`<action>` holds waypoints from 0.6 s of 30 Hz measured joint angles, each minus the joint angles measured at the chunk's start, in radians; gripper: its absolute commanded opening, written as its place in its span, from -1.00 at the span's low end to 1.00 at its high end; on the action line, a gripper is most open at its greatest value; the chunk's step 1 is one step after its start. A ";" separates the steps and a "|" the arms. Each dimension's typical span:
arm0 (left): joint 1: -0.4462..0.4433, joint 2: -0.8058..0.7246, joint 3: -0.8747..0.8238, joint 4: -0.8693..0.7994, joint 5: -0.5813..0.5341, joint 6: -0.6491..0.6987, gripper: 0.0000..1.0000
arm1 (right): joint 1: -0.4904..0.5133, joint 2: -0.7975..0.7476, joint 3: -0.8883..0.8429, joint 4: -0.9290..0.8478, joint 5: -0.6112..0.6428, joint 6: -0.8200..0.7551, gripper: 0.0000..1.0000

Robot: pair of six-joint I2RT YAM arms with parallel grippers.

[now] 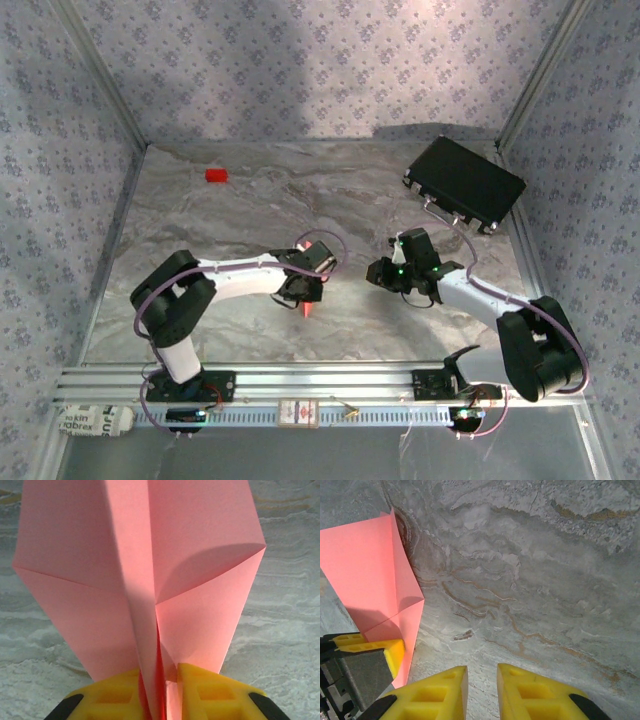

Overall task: Fold a paper plane with a square sheet of paper (pick it up from the middle)
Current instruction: Move the paper plane to the center of the table.

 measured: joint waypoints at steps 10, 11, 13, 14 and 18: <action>-0.007 0.063 0.083 -0.041 -0.022 -0.002 -0.33 | -0.051 -0.064 -0.022 -0.021 0.005 -0.016 -0.53; -0.007 0.071 0.095 -0.047 -0.025 -0.004 -0.32 | -0.058 -0.069 -0.025 -0.021 0.005 -0.019 -0.53; -0.007 0.089 0.117 -0.054 -0.035 -0.009 -0.30 | -0.073 -0.081 -0.031 -0.028 0.005 -0.024 -0.52; -0.007 0.095 0.126 -0.057 -0.042 -0.013 -0.27 | -0.079 -0.086 -0.032 -0.031 0.005 -0.026 -0.52; -0.007 0.123 0.165 -0.074 -0.060 -0.044 -0.25 | -0.106 -0.105 -0.035 -0.046 0.002 -0.027 -0.52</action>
